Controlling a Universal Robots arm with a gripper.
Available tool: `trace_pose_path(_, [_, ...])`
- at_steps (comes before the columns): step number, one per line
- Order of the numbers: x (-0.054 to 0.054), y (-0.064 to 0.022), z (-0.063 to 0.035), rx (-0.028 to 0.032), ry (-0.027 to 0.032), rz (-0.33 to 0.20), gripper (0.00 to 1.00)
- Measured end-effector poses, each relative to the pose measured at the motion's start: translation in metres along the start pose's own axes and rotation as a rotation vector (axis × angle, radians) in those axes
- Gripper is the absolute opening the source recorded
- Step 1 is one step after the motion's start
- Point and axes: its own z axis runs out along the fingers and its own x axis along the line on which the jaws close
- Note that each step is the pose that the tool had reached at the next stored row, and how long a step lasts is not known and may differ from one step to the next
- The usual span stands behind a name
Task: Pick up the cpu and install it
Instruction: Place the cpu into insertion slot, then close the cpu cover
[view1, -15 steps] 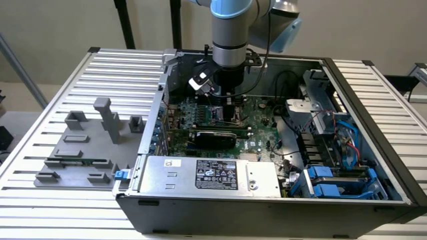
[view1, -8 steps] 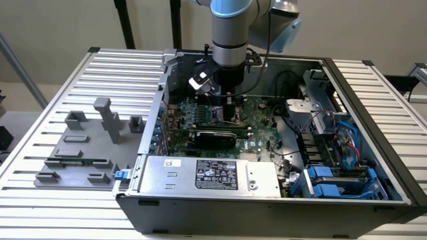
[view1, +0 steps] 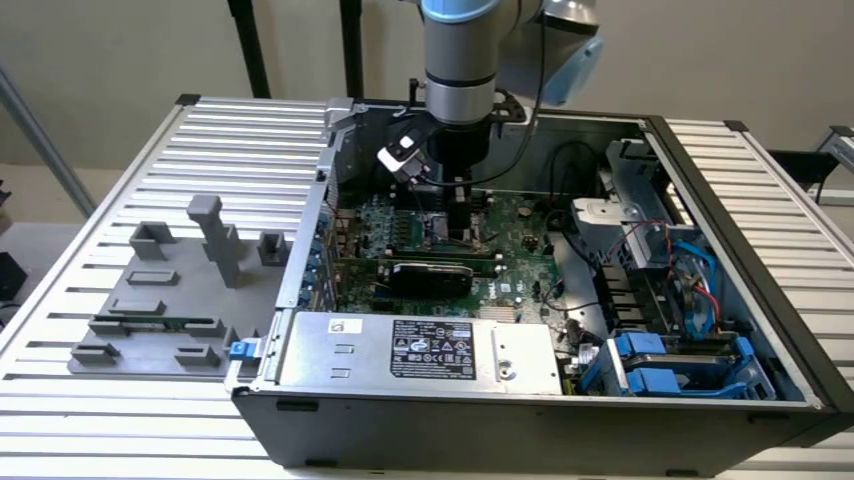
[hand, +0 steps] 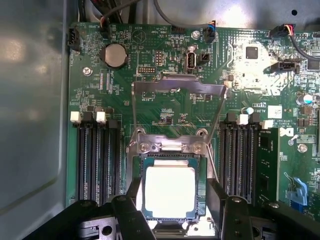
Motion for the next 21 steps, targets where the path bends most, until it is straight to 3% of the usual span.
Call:
trace_pose_path(4, [-0.0002,0.0003,-0.0051,0.0,0.0007,0.0,0.42])
trace_pose_path(7, [-0.0003,0.0004,-0.0068,-0.0001,0.0016,0.0,0.36])
trace_pose_path(11, [-0.0003,0.0004,-0.0068,0.0,0.0039,0.0,0.13])
trace_pose_path(21, [-0.0003,0.0004,-0.0068,0.0,0.0039,0.0,0.11])
